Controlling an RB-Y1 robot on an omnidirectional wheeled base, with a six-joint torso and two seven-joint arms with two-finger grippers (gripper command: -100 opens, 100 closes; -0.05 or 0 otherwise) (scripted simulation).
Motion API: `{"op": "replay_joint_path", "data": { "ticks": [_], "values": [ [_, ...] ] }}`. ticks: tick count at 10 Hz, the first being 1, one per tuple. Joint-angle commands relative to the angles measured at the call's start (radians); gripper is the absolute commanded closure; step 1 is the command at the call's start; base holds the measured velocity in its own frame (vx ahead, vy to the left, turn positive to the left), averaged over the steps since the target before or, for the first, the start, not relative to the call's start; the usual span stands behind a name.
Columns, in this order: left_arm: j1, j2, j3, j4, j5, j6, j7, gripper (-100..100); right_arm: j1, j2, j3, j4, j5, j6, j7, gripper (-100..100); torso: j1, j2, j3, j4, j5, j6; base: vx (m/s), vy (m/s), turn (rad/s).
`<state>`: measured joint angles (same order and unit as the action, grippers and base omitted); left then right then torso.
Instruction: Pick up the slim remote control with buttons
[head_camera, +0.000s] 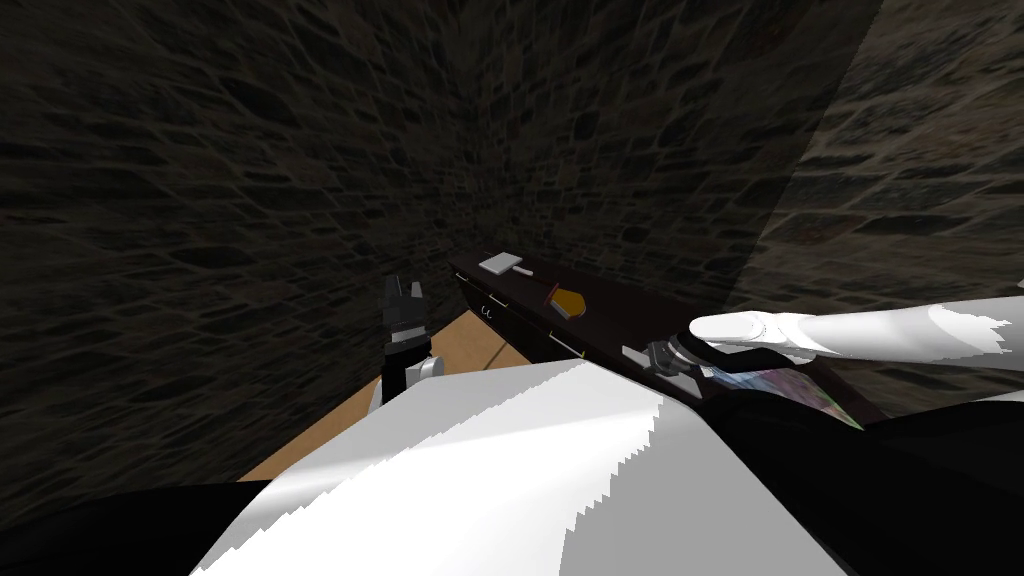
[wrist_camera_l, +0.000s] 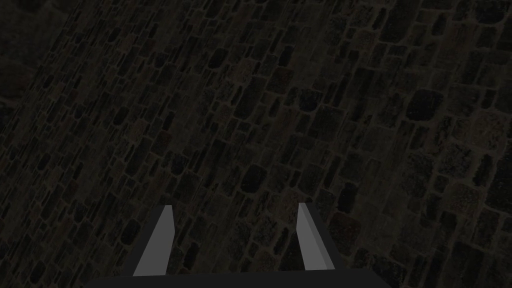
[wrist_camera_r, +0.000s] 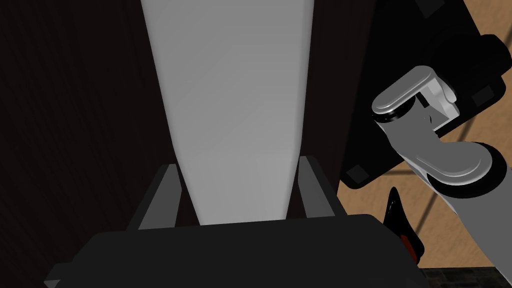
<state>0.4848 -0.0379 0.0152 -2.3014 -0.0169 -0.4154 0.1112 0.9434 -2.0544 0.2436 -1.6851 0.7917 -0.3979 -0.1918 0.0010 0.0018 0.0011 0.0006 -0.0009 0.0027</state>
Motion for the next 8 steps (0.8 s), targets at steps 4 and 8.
{"op": "replay_joint_path", "data": {
  "ticks": [4, 8],
  "values": [
    [0.0, 0.0, 0.0, 0.0, 0.0, 0.0, 0.0, 0, -0.008, 0.034, 0.003, 0.096, -0.058, -0.074, 0.086, 100, -0.002, 0.001, 0.0, 0.0, 0.0, 0.0, -0.005, -0.008, 0.01],
    [0.0, 0.0, 0.0, 0.0, 0.0, 0.0, 0.0, 0, -0.001, 0.077, -0.019, 0.205, -0.108, -0.158, 0.168, 100, 0.003, 0.001, 0.0, 0.0, 0.001, 0.0, -0.007, 0.036, 0.047]
  ]
}}
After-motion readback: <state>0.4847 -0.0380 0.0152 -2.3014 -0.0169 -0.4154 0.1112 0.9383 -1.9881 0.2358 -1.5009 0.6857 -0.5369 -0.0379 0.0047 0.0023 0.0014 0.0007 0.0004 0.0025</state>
